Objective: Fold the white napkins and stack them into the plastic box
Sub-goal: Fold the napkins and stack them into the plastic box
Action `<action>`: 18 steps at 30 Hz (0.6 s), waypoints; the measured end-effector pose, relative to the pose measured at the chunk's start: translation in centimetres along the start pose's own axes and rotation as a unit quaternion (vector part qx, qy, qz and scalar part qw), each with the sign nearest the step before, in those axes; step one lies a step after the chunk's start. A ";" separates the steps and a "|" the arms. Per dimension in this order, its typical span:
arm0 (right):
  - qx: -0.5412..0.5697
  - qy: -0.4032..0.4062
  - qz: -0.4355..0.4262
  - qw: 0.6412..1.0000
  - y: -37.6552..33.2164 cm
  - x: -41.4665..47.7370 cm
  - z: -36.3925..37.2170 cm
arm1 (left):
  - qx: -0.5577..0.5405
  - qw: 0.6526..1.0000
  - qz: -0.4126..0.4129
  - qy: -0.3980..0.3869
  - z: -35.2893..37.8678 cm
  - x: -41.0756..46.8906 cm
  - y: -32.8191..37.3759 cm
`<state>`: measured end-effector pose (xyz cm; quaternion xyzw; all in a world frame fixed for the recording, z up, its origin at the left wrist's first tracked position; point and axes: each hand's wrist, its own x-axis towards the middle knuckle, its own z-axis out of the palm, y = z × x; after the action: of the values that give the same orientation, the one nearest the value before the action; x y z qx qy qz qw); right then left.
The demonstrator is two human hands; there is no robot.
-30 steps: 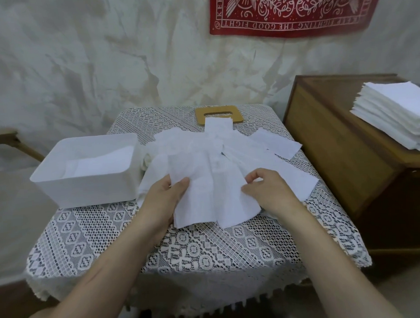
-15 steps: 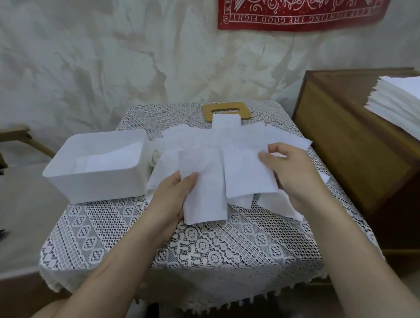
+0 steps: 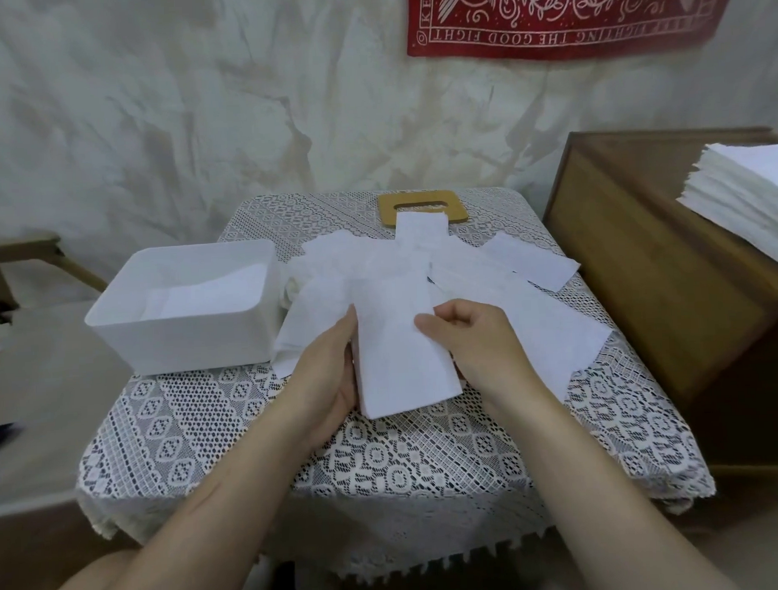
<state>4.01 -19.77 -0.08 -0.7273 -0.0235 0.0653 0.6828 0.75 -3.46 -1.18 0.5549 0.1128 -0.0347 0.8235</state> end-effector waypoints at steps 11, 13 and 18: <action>-0.008 0.029 -0.004 1.000 0.9 0.2 0.3 | 0.033 0.999 0.014 -0.019 0.1 0.0 -0.4; -0.022 0.028 -0.003 0.999 0.8 0.2 -0.1 | 0.071 0.997 0.025 -0.007 -0.2 0.0 -0.6; -0.017 -0.032 0.065 0.997 0.5 0.2 -1.0 | 0.103 0.994 0.045 0.004 -0.4 0.0 -0.4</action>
<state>4.29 -20.79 -0.53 -0.7361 0.0010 0.1319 0.6639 0.66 -3.28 -1.72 0.6415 0.0873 -0.0067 0.7621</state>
